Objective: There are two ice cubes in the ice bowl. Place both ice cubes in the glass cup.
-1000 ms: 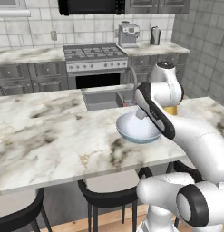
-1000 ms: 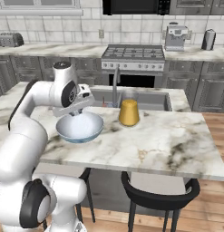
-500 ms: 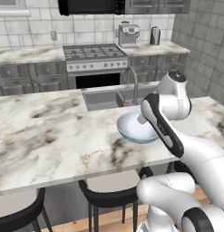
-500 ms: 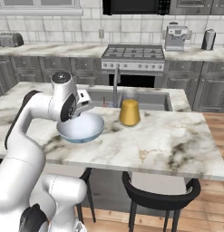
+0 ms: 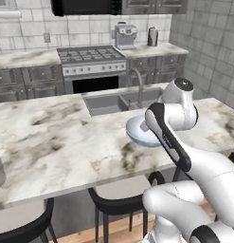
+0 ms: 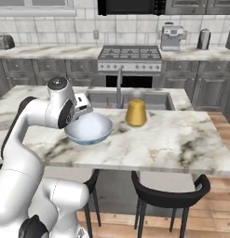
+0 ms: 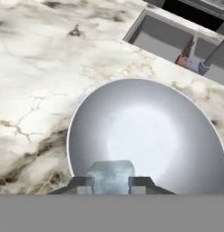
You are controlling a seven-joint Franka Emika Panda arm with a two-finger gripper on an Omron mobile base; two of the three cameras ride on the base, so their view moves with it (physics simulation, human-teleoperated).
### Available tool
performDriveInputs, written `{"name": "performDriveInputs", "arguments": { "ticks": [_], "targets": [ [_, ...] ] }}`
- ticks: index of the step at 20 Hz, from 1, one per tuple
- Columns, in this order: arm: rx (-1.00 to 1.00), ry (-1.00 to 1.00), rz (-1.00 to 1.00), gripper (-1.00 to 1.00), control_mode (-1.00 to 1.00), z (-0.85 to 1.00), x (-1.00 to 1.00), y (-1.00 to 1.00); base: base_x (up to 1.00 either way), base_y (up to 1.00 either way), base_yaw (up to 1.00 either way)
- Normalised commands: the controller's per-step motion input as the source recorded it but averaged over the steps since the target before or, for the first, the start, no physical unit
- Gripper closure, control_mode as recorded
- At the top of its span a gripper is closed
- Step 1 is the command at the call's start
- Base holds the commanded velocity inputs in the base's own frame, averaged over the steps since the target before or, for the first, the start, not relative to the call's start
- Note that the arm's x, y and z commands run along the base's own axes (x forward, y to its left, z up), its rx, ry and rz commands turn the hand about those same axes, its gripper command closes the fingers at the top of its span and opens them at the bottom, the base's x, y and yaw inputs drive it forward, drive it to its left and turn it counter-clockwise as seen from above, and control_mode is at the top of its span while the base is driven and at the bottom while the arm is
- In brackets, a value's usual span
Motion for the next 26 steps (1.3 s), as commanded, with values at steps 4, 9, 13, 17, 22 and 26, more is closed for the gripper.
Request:
{"name": "performDriveInputs", "arguments": {
  "ticks": [4, 9, 13, 17, 22, 26],
  "targets": [
    [0.00, 0.00, 0.00, 1.00, 1.00, 0.00, 0.00, 0.00, -0.95, 0.77, -0.08],
    [0.00, 0.00, 0.00, 1.00, 1.00, 0.00, 0.00, 0.00, -0.36, 0.90, -0.07],
    [0.00, 0.00, 0.00, 1.00, 1.00, 0.00, 0.00, 0.00, 0.02, 1.00, -0.09],
    [0.00, 0.00, 0.00, 1.00, 1.00, 0.00, 0.00, 0.00, 0.01, 1.00, -0.10],
    [0.00, 0.00, 0.00, 1.00, 1.00, 0.00, 0.00, 0.00, 0.28, 0.94, -0.14],
    [0.00, 0.00, 0.00, 1.00, 1.00, 0.00, 0.00, 0.00, 0.67, 0.60, -0.16]
  ]
}}
